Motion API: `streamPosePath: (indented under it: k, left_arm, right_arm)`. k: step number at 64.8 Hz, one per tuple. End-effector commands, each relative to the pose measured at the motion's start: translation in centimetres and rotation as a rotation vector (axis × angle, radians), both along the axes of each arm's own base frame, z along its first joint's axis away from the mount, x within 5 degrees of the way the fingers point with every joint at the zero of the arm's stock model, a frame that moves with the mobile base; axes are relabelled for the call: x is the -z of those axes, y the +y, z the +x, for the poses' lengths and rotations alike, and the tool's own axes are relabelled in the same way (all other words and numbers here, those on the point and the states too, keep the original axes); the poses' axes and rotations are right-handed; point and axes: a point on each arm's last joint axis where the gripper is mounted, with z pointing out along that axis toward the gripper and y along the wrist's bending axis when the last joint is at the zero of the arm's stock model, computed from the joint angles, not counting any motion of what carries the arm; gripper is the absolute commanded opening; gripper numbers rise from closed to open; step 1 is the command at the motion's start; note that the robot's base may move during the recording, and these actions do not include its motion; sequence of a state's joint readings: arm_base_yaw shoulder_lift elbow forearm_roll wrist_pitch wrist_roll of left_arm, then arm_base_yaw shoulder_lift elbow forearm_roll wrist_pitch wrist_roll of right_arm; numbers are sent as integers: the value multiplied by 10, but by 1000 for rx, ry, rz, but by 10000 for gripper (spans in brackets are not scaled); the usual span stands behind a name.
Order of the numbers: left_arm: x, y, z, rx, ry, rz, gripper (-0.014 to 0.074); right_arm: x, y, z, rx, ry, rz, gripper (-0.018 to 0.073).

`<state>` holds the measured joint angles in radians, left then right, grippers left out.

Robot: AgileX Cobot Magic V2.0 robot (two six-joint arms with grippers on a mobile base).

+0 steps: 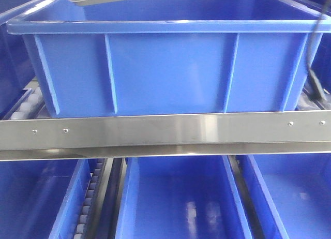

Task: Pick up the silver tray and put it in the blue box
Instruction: 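Move the tray with both grippers over the blue bin and lower it inside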

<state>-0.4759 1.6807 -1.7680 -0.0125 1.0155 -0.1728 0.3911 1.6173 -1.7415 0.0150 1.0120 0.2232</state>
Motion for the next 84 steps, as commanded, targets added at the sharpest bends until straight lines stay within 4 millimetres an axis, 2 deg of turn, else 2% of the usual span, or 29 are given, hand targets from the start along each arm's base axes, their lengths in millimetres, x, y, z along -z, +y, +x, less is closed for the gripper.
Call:
streamPosePath:
  k: [1, 7, 15, 30, 40, 55, 84]
  left_arm:
    - [-48, -24, -4, 95, -143, -347, -15]
    - [-48, -22, 11, 92, -161, -360, -15]
    - [-39, -23, 29, 78, -185, -352, -15]
    - [-15, -30, 49, 61, -159, -344, -15]
    - [-3, -33, 57, 55, -145, -333, -15]
    - [-2, -34, 58, 51, -152, -336, -15]
    - [-2, -34, 58, 54, -143, -330, -15]
  right_arm:
    - [-36, 26, 7, -112, -138, 285, 59]
    - [-36, 24, 25, -95, -156, 281, 59]
    - [-24, 24, 47, -83, -145, 268, 59]
    - [-2, 27, 69, -61, -137, 264, 59]
    - [2, 29, 74, -54, -146, 267, 59]
    - [15, 32, 82, -50, -123, 258, 59]
    - [14, 31, 82, -50, -126, 259, 59]
